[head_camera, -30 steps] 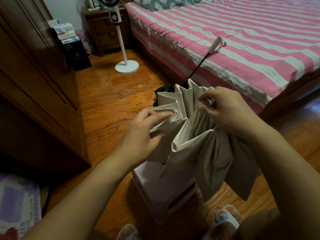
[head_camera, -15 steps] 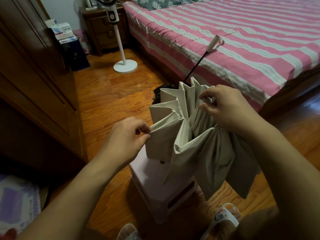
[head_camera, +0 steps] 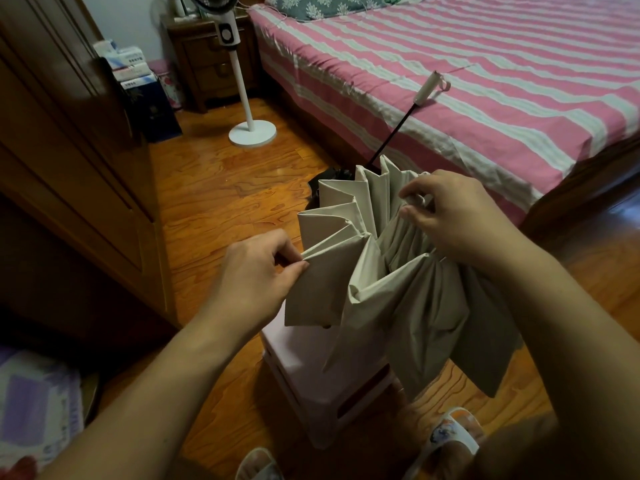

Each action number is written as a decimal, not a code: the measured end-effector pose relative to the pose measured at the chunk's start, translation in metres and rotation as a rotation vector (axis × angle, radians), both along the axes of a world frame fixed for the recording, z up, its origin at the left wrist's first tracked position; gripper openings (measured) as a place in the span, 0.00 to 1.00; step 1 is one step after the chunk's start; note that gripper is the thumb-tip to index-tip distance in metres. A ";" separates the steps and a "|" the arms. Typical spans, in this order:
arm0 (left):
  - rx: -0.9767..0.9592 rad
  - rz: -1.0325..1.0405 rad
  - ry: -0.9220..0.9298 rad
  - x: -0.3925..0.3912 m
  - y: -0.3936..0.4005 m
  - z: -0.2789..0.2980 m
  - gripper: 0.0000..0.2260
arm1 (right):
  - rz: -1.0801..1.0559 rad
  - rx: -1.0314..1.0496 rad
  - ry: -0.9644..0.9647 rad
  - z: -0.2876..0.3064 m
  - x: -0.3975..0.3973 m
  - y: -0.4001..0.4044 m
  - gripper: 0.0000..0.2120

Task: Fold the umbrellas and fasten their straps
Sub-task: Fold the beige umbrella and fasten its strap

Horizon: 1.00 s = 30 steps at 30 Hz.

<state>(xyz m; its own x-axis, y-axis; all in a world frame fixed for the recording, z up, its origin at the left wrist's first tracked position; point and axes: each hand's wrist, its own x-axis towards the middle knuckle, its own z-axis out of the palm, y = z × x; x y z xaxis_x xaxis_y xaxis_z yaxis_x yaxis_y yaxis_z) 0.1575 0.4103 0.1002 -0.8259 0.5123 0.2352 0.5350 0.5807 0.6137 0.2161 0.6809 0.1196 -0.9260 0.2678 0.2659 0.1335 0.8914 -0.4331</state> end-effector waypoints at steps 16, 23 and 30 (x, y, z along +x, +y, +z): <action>-0.099 0.050 0.000 0.000 0.001 0.002 0.09 | -0.007 0.011 -0.003 -0.001 0.001 0.003 0.10; -0.141 0.079 -0.018 -0.003 0.000 0.002 0.06 | -0.011 0.012 -0.008 -0.001 0.000 0.004 0.10; -0.104 0.055 -0.069 -0.002 0.000 0.003 0.05 | -0.016 0.009 -0.018 0.000 0.000 0.003 0.10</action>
<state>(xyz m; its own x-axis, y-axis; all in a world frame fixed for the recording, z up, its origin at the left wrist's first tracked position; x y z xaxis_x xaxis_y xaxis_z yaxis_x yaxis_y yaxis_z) 0.1552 0.4099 0.1028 -0.8659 0.4842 0.1253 0.4592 0.6704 0.5829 0.2157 0.6840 0.1193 -0.9262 0.2806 0.2518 0.1557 0.8930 -0.4223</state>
